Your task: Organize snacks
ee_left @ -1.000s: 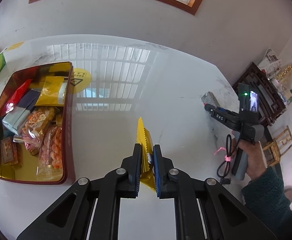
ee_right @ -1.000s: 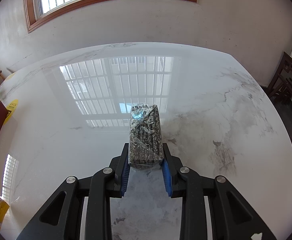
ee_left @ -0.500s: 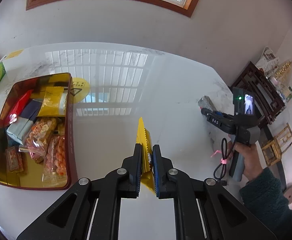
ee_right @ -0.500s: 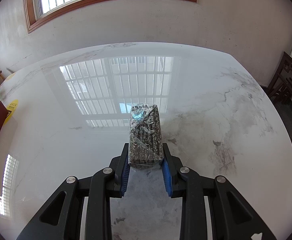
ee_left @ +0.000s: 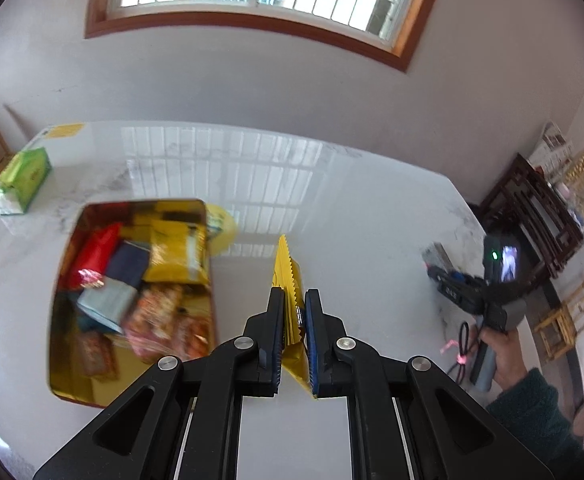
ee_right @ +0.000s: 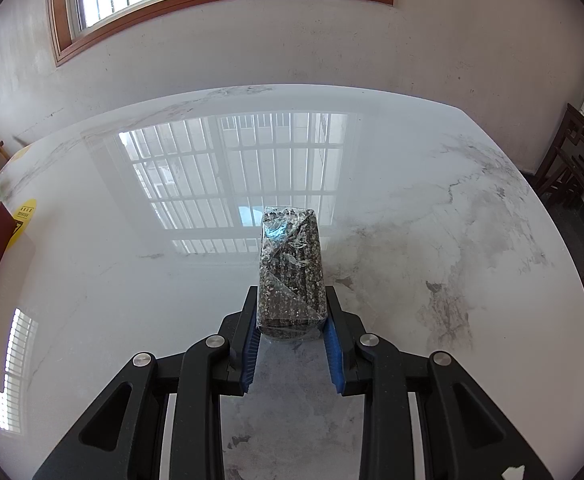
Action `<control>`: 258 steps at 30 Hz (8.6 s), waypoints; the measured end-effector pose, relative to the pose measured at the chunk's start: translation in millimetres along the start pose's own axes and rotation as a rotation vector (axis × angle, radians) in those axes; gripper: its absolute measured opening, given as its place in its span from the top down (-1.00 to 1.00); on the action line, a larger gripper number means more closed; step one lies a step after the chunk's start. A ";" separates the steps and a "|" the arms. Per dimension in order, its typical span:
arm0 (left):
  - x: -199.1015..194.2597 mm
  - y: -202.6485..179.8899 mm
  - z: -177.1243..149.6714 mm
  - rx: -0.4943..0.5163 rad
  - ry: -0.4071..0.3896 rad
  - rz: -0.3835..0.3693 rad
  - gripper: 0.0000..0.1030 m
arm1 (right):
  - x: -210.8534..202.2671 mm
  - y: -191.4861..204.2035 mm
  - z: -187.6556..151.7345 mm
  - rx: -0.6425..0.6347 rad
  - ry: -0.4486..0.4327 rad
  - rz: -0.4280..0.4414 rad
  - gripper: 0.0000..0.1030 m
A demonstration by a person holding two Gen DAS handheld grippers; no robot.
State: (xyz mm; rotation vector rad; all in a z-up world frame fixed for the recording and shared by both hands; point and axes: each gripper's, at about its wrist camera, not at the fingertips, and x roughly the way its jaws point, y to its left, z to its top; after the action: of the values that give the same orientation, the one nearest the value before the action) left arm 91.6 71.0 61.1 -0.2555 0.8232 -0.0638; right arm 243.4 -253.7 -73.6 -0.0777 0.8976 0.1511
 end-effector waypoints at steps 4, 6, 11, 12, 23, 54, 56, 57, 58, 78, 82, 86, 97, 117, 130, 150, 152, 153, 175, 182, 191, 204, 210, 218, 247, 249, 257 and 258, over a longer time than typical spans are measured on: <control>-14.7 18.8 12.5 -0.009 -0.044 0.047 0.80 | 0.0 0.5 0.2 0.000 0.000 0.000 0.48; -19.4 27.3 17.8 -0.013 -0.060 0.065 0.80 | 0.0 0.3 0.1 -0.001 0.000 -0.001 0.48; -25.3 56.6 30.6 -0.045 -0.088 0.109 0.80 | 0.0 0.1 -0.1 -0.001 0.000 -0.003 0.48; -24.2 62.1 32.9 -0.050 -0.088 0.113 0.80 | 0.0 -0.2 -0.1 0.000 0.000 -0.003 0.48; 11.6 113.2 51.5 -0.071 -0.064 0.164 0.80 | 0.6 -2.0 0.1 0.004 0.000 -0.008 0.48; 82.7 174.7 32.0 -0.123 0.081 0.355 0.61 | 0.1 -2.0 0.1 0.004 0.000 -0.009 0.48; 82.6 170.1 30.6 -0.100 0.090 0.367 0.55 | 0.2 -2.5 0.0 0.004 0.000 -0.009 0.47; 82.7 169.6 30.0 -0.095 0.092 0.369 0.49 | 0.3 -3.0 0.0 0.004 0.000 -0.009 0.47; 83.4 168.7 28.6 -0.092 0.100 0.367 0.42 | 0.3 -2.2 0.0 0.004 0.000 -0.009 0.47; 41.3 142.2 -3.4 -0.077 0.051 0.338 -0.19 | 0.3 -3.4 -0.1 0.008 0.000 -0.010 0.39; 21.1 134.4 -17.7 -0.078 0.020 0.347 -0.23 | 1.2 -2.7 -0.1 0.020 0.000 -0.017 0.38; 1.1 126.4 -36.7 -0.088 -0.014 0.379 -0.26 | 1.2 -5.2 -0.3 0.032 -0.002 -0.007 0.38; -29.9 118.4 -87.0 -0.066 -0.037 0.477 -0.39 | 5.7 -10.3 4.2 0.091 -0.012 0.014 0.48; -42.4 122.6 -99.2 -0.077 -0.010 0.520 -0.56 | -12.9 33.9 -15.1 -0.001 0.009 -0.044 0.51; -46.4 130.8 -114.8 -0.111 0.006 0.513 -0.56 | -47.8 101.6 -34.4 -0.124 0.001 0.048 0.51; -49.0 143.6 -126.6 -0.159 0.034 0.521 -0.56 | -98.6 197.6 -39.7 -0.258 -0.046 0.261 0.51; -50.4 145.1 -126.4 -0.159 0.033 0.524 -0.56 | -102.8 206.4 -39.4 -0.272 -0.050 0.278 0.51; -51.8 146.4 -126.4 -0.161 0.031 0.530 -0.56 | -105.1 211.7 -39.1 -0.279 -0.053 0.290 0.51; -71.5 185.8 -137.6 -0.256 0.024 0.577 -0.56 | -117.0 334.4 -37.0 -0.452 -0.053 0.471 0.51; -73.9 199.9 -141.7 -0.284 0.033 0.590 -0.56 | -96.3 355.9 -26.7 -0.445 -0.014 0.474 0.51; -70.2 207.8 -143.6 -0.290 0.046 0.603 -0.56 | -73.1 370.8 -14.3 -0.423 0.007 0.436 0.51; -66.0 210.6 -143.3 -0.282 0.055 0.589 -0.56 | -67.3 376.4 -13.7 -0.433 0.009 0.406 0.47; -64.8 207.5 -144.1 -0.279 0.057 0.592 -0.56 | -73.9 372.6 -14.9 -0.420 -0.017 0.400 0.08; -64.5 201.6 -144.4 -0.270 0.061 0.586 -0.56 | -83.7 368.7 -16.9 -0.405 -0.045 0.403 -0.39; -61.3 157.0 -136.5 -0.179 0.049 0.576 -0.56 | -135.5 312.7 -79.7 -0.333 -0.037 0.325 -0.99; -60.3 153.5 -136.5 -0.172 0.049 0.574 -0.56 | -137.2 310.3 -85.1 -0.336 -0.031 0.320 -0.99; -56.7 140.0 -134.0 -0.141 0.055 0.570 -0.56 | -136.7 306.3 -96.9 -0.341 -0.002 0.339 -0.99; -56.7 138.8 -133.6 -0.138 0.055 0.569 -0.56 | -136.9 306.2 -97.2 -0.343 -0.004 0.337 -0.99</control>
State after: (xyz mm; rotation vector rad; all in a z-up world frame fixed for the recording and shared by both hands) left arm -50.8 187.4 -19.9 -0.1420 0.9308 0.5225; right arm 34.2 22.3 -28.0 -0.2450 0.8686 0.6186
